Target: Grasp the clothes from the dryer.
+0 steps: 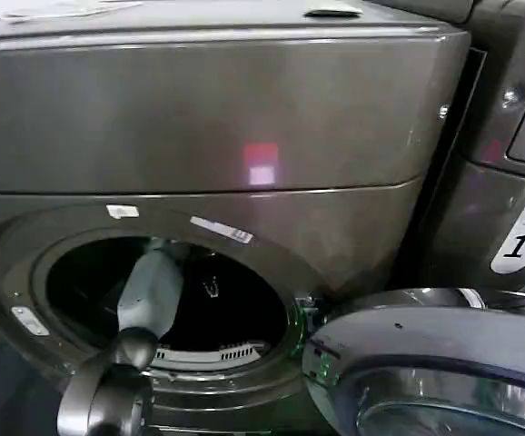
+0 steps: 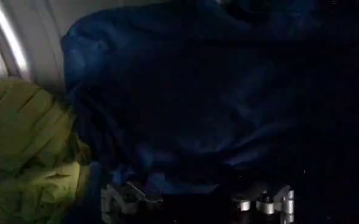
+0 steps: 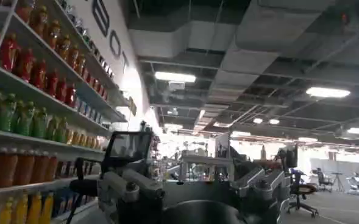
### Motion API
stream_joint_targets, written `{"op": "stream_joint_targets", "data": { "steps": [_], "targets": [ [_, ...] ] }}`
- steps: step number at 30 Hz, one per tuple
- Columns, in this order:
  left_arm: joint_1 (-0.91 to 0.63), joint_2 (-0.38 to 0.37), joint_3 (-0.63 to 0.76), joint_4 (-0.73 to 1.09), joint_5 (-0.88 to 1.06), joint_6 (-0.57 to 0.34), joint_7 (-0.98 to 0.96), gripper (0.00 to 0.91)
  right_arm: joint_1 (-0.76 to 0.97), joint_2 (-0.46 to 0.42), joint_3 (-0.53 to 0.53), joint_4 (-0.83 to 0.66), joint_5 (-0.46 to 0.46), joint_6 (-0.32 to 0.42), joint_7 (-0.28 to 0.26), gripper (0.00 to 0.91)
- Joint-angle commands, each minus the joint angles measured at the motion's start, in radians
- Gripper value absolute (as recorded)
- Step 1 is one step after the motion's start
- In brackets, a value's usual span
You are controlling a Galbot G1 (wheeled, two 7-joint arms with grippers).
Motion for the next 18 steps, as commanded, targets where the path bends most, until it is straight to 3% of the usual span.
{"op": "stream_joint_targets", "data": {
  "steps": [1,18],
  "targets": [
    [0.007,0.001,-0.001,-0.014,-0.013,0.005,-0.011,0.0,-0.001,0.001,0.0,0.002,0.0,0.0,0.0,0.907],
    [0.006,0.0,-0.003,-0.003,-0.022,0.007,-0.021,0.0,-0.002,0.003,-0.001,0.003,0.001,0.002,0.001,0.907]
  ]
}}
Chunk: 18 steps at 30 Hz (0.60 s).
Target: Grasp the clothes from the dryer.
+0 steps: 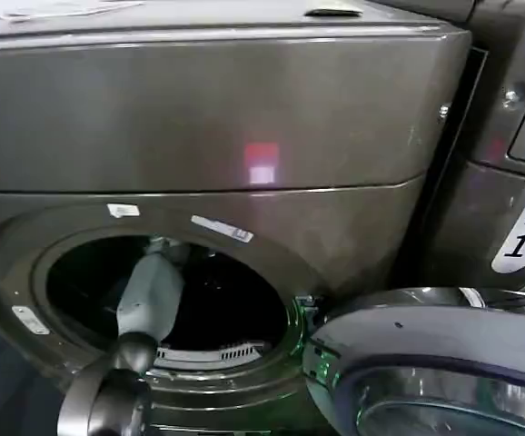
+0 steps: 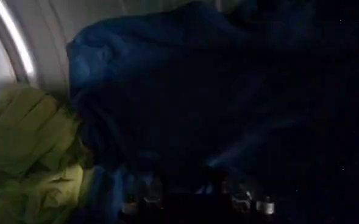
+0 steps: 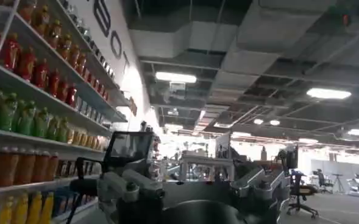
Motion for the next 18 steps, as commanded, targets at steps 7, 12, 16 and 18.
{"op": "stream_joint_targets", "data": {
  "steps": [7,12,16,18],
  "targets": [
    [-0.001,0.0,-0.001,-0.011,-0.035,0.011,-0.025,0.0,-0.001,0.0,0.001,0.002,0.005,-0.005,0.002,0.907],
    [0.009,-0.015,-0.04,-0.065,-0.146,0.025,-0.14,0.0,-0.001,0.0,-0.001,0.009,0.008,-0.023,0.013,0.907],
    [0.074,-0.027,-0.059,-0.211,-0.321,0.09,-0.253,0.0,0.0,0.001,-0.007,0.03,0.018,-0.036,0.025,0.907],
    [0.101,-0.029,-0.056,-0.247,-0.387,0.113,-0.308,0.0,0.001,0.0,-0.011,0.034,0.02,-0.036,0.028,0.907]
  ]
}}
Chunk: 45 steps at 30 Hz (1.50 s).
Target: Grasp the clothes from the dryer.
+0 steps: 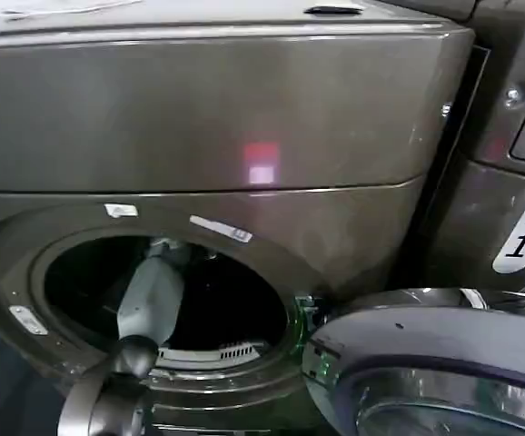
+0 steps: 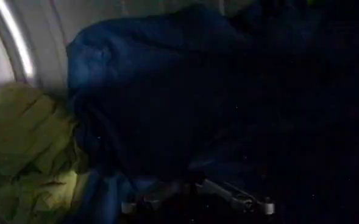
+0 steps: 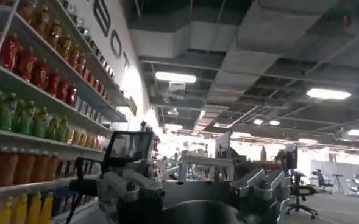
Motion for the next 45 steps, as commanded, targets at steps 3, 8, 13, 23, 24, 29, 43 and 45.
{"op": "stream_joint_targets", "data": {
  "steps": [3,8,13,23,24,29,43,45],
  "targets": [
    [0.091,-0.017,-0.027,-0.216,-0.376,0.101,-0.355,0.0,0.004,-0.001,-0.011,0.022,0.007,-0.004,0.017,0.907],
    [0.111,-0.026,-0.026,-0.249,-0.53,0.168,-0.566,0.0,0.004,-0.001,-0.015,0.028,0.009,0.003,0.018,0.907],
    [0.154,-0.038,-0.005,-0.335,-0.651,0.236,-0.735,0.0,0.007,0.014,-0.01,0.087,0.019,-0.07,0.014,0.907],
    [0.197,-0.095,0.011,-0.451,-0.848,0.321,-1.039,0.0,0.004,0.002,-0.022,0.061,0.043,0.023,0.022,0.907],
    [0.195,-0.099,0.004,-0.456,-0.858,0.321,-1.051,0.0,0.002,0.002,-0.02,0.06,0.042,0.023,0.022,0.907],
    [0.175,-0.102,0.003,-0.463,-0.935,0.342,-1.116,0.0,-0.001,0.008,-0.031,0.068,0.018,0.007,0.02,0.907],
    [0.152,-0.099,0.002,-0.425,-0.981,0.351,-1.154,0.0,-0.001,0.006,-0.025,0.055,0.011,0.011,0.024,0.907],
    [0.151,-0.097,0.001,-0.425,-0.981,0.352,-1.154,0.0,0.0,0.007,-0.024,0.055,0.014,0.015,0.021,0.907]
  ]
}}
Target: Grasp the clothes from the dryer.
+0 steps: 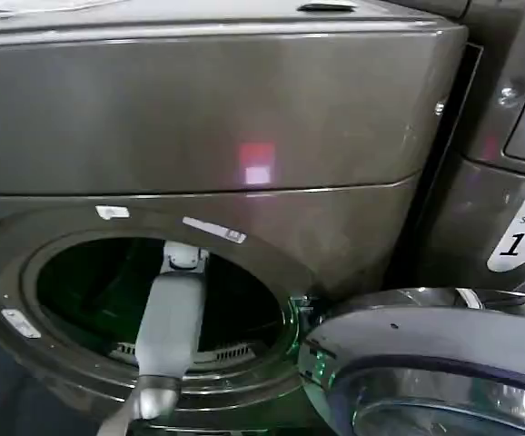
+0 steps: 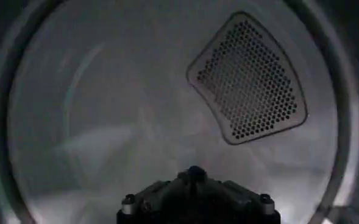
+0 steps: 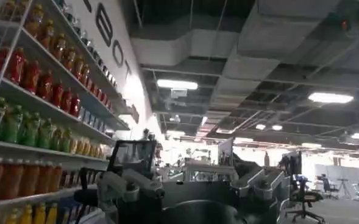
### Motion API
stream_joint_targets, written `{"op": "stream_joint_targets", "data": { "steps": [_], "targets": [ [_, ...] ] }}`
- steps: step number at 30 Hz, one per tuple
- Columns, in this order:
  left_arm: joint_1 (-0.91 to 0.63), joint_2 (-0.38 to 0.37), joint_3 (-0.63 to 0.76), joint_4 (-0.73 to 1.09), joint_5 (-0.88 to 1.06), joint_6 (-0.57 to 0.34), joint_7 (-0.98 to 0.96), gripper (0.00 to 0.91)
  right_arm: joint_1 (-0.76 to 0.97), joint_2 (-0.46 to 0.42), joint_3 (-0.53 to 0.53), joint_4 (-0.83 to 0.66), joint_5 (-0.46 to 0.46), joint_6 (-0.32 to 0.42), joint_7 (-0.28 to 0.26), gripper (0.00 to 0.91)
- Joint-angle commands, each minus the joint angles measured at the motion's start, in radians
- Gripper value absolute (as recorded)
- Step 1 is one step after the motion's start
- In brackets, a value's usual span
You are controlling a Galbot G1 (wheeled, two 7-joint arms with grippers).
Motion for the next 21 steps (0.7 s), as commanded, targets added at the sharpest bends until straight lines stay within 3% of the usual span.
{"op": "stream_joint_targets", "data": {
  "steps": [1,9,21],
  "targets": [
    [-0.001,0.002,0.0,-0.001,-0.047,0.013,-0.052,0.0,0.003,0.001,0.001,0.004,-0.001,-0.006,-0.001,0.907],
    [0.003,0.005,-0.001,0.008,-0.043,0.004,-0.048,0.0,0.011,-0.001,0.01,0.019,-0.008,-0.059,0.021,0.907],
    [0.004,0.007,-0.001,0.008,-0.043,-0.001,-0.039,0.0,0.007,0.0,0.022,0.011,-0.027,-0.063,0.035,0.907]
  ]
}}
